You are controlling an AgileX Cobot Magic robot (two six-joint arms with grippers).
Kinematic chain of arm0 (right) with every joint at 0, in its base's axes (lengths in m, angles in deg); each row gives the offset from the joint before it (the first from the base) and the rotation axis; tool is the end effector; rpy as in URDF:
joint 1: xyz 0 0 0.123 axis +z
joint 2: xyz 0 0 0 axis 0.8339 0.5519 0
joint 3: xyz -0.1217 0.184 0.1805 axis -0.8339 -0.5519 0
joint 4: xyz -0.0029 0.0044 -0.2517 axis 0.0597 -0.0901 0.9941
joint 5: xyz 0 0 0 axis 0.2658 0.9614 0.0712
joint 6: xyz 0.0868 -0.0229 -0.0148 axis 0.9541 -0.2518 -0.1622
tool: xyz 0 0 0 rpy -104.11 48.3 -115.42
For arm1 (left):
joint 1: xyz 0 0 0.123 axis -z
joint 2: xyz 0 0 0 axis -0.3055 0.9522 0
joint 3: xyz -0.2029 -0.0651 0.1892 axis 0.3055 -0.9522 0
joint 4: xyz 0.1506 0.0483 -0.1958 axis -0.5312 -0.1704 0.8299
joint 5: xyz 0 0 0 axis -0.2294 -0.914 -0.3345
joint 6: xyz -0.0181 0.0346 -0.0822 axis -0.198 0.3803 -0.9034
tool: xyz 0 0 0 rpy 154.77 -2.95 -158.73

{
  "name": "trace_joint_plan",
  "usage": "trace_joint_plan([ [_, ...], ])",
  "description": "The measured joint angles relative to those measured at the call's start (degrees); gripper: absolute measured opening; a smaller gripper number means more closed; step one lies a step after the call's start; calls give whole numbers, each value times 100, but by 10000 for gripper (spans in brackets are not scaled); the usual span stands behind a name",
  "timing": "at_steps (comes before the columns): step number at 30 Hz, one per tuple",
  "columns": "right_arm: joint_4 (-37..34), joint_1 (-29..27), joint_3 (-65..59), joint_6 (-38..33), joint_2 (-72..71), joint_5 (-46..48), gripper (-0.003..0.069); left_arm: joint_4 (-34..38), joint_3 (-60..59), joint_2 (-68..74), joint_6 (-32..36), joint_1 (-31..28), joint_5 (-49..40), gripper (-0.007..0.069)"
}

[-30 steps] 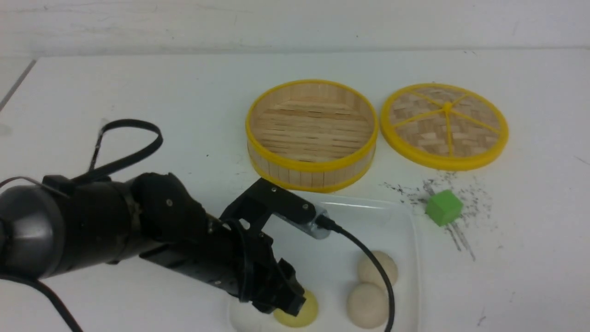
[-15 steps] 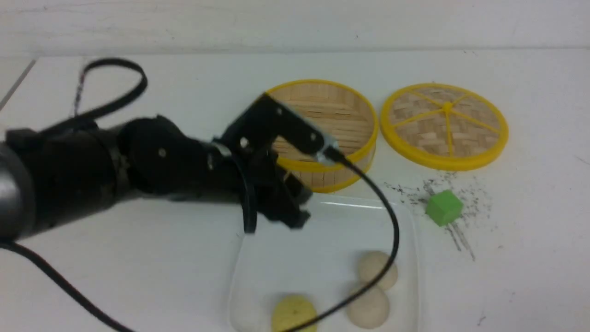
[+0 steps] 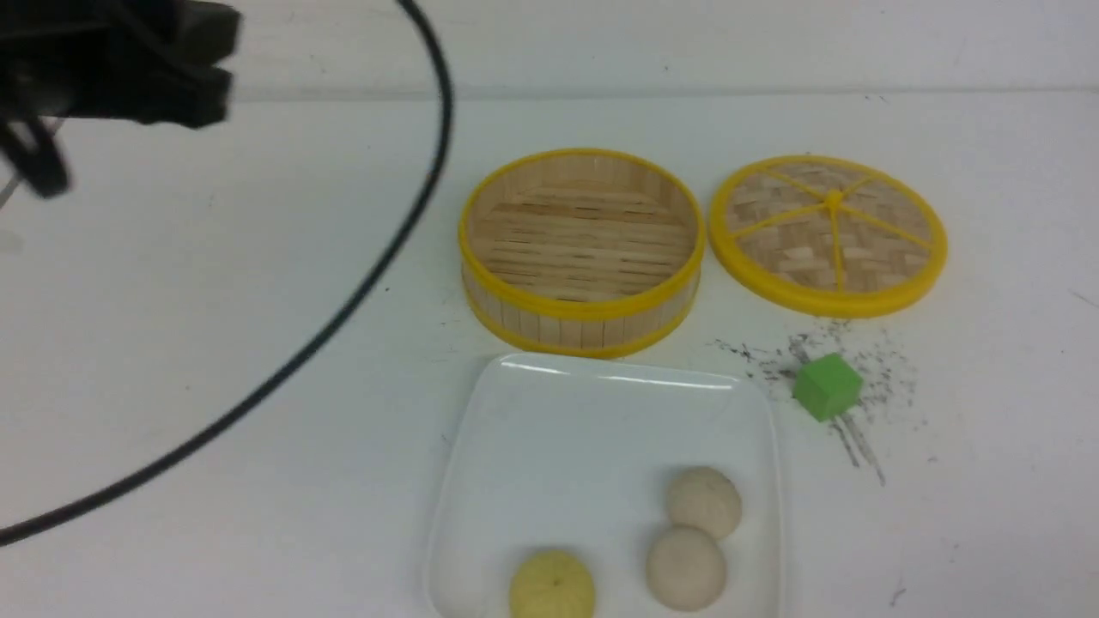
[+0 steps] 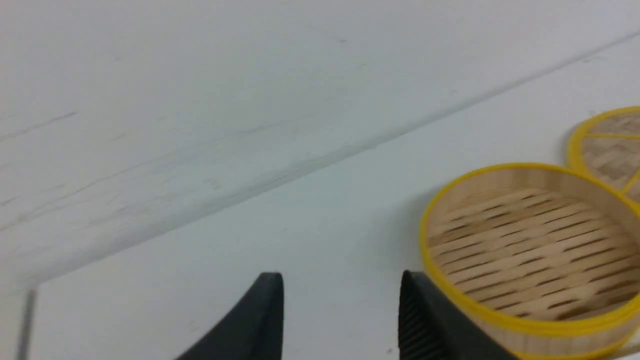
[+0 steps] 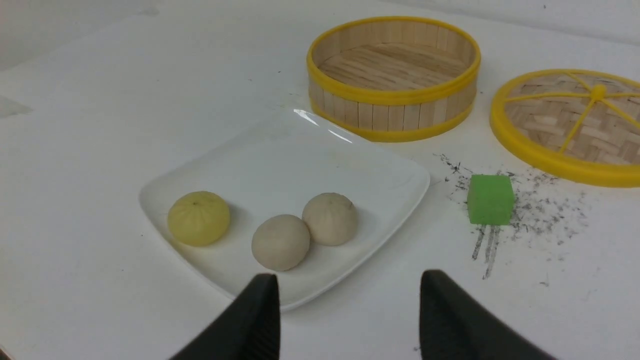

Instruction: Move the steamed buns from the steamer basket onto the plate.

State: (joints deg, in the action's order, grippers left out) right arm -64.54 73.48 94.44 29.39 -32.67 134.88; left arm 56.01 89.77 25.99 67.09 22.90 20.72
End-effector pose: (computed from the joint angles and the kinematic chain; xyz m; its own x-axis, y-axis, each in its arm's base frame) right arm -0.0042 0.0275 0.2792 -0.2678 -0.0809 -0.9601 -0.5548 0.8276 0.0850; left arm 0.2219 -0.0322 0.4181 -0.1832 0.3182 -0.9302 0.2862 0.9225 0.2592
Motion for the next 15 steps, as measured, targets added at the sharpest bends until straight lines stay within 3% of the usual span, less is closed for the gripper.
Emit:
trace_joint_plan([
  [5, 0, 0, 0, 0, 0, 0, 385, -801, 0, -714, -1069, -827, -781, 338],
  [7, 0, 0, 0, 0, 0, -6, 385, -1344, -12, -1107, -1877, -1193, -1215, 338],
  [11, 0, 0, 0, 0, 0, -11, 385, -1713, -228, -1703, -2763, -1334, -1699, 338],
  [15, 0, 0, 0, 0, 0, -35, 385, -1780, -761, -2391, -3226, -1334, -2122, 338],
])
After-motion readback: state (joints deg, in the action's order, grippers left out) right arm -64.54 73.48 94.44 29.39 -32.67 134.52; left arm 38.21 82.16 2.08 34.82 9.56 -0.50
